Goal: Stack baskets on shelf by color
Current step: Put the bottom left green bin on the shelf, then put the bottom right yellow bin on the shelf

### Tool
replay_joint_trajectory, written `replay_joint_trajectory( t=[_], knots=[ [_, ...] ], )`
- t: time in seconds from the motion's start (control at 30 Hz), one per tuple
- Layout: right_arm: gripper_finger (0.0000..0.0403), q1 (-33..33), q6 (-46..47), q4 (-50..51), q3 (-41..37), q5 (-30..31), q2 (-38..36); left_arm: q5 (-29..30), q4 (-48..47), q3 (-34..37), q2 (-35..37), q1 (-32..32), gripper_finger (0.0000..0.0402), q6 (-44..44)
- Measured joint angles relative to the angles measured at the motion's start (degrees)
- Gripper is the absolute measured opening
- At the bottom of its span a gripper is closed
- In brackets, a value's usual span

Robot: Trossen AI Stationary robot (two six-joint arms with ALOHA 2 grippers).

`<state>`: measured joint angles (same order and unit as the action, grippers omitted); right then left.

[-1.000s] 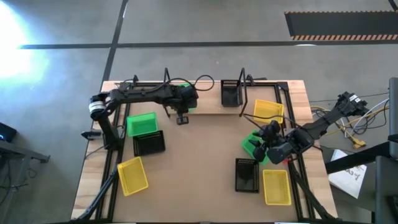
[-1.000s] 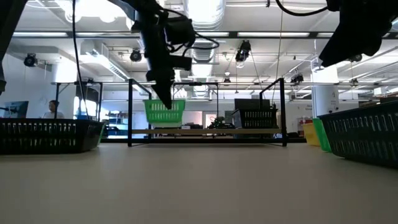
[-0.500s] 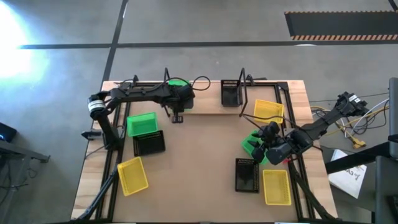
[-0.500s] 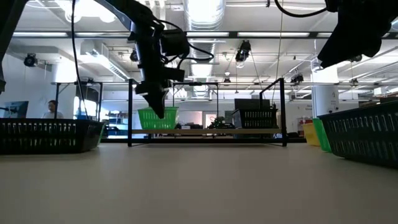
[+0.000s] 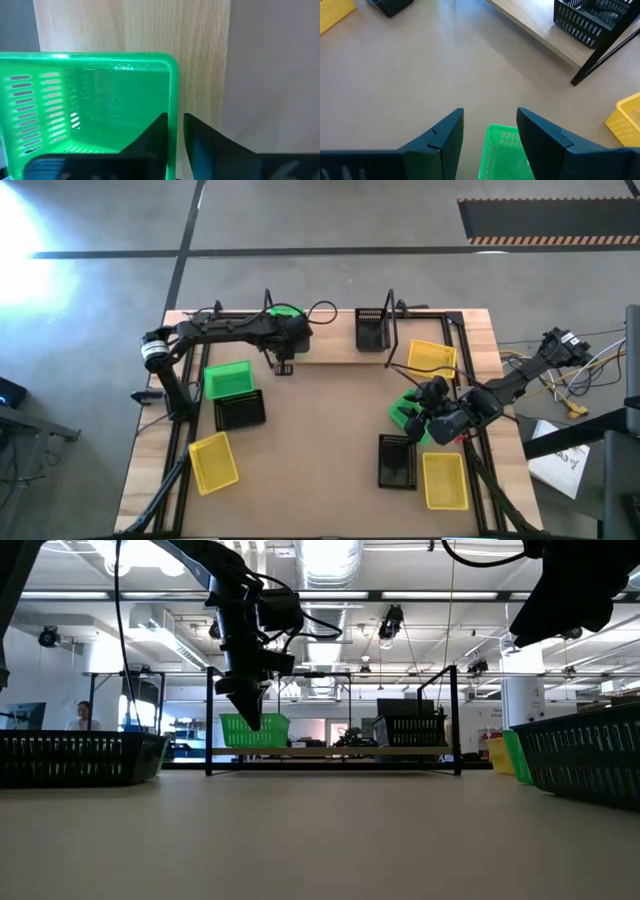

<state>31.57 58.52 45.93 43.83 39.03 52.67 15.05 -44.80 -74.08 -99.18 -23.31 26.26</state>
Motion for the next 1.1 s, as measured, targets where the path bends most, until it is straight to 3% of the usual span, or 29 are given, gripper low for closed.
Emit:
replay_joint_trajectory(
  t=[0.4, 0.6, 0.83, 0.97, 1.1],
  knots=[
    [0.0176, 0.0, 0.0, 0.0, 0.0, -0.3, 0.0, 0.0, -0.8, -1.4, 4.7, 0.7, 0.0112, -2.9],
    [0.0176, 0.0, 0.0, 0.5, 0.2, -2.9, 0.0, -0.9, 0.3, -4.3, 9.9, 2.7, 0.0116, -15.1],
    [0.0176, 0.0, -0.2, 0.4, 0.8, -6.0, -0.1, -10.1, 9.5, -4.4, 15.5, 9.9, 0.0116, -33.1],
    [0.0176, 0.0, -3.4, 0.2, 0.8, -12.6, -0.1, -10.5, 15.4, -4.3, 15.8, 17.8, 0.0116, -37.5],
    [0.0176, 0.2, -8.6, -0.7, 0.9, -30.1, -0.1, -9.7, 18.8, -4.3, 14.7, 25.7, 0.0116, -38.0]
  ],
)
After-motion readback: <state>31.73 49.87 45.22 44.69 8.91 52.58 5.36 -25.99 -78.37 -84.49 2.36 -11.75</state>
